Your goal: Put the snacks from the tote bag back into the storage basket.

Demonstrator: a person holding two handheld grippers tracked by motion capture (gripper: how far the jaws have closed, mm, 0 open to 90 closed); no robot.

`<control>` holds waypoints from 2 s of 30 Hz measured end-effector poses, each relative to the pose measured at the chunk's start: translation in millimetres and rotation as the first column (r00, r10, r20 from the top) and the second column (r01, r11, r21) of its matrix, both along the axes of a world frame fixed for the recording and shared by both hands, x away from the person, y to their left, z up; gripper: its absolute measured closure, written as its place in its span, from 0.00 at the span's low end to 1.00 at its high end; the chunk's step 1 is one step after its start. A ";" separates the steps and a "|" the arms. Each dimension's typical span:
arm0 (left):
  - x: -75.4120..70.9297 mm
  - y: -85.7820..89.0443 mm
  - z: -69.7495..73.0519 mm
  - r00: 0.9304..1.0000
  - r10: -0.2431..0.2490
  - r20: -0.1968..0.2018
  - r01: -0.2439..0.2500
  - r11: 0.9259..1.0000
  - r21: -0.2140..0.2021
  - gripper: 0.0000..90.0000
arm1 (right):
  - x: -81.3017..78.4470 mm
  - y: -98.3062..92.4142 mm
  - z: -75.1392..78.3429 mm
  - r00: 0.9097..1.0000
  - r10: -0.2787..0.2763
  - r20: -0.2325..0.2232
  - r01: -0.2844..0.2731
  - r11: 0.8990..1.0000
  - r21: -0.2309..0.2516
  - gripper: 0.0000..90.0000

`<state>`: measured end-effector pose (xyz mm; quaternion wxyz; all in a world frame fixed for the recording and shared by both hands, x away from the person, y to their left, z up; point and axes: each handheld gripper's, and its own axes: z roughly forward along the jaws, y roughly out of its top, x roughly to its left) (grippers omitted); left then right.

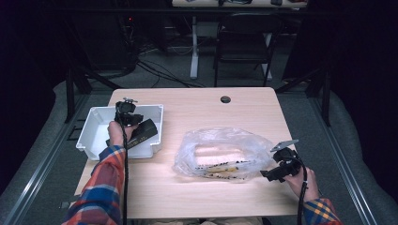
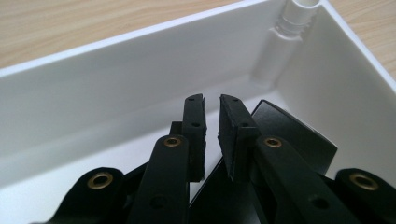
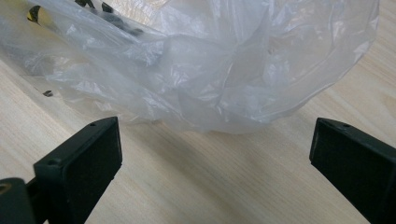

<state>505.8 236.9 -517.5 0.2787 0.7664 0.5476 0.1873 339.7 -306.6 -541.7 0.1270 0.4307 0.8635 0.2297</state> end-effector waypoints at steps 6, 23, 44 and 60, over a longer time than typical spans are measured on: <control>2.7 -3.2 -5.2 0.999 -0.023 -0.043 0.023 1.000 -0.007 0.95 | 0.5 -0.8 -0.6 1.000 0.001 -0.005 -0.001 1.000 -0.004 0.02; -9.7 -11.1 -8.1 0.988 -0.109 -0.110 0.109 0.994 -0.011 1.00 | 0.4 0.8 -0.2 1.000 0.001 0.001 -0.001 1.000 -0.011 0.03; -20.3 -9.9 -6.5 0.985 -0.132 -0.110 0.132 0.991 -0.006 0.91 | 0.1 0.2 2.0 1.000 0.002 0.012 -0.002 1.000 -0.008 0.03; -43.9 -3.3 27.5 0.988 -0.149 -0.026 0.151 0.987 0.055 0.28 | 0.0 0.6 1.7 1.000 -0.012 0.020 0.012 1.000 -0.004 0.03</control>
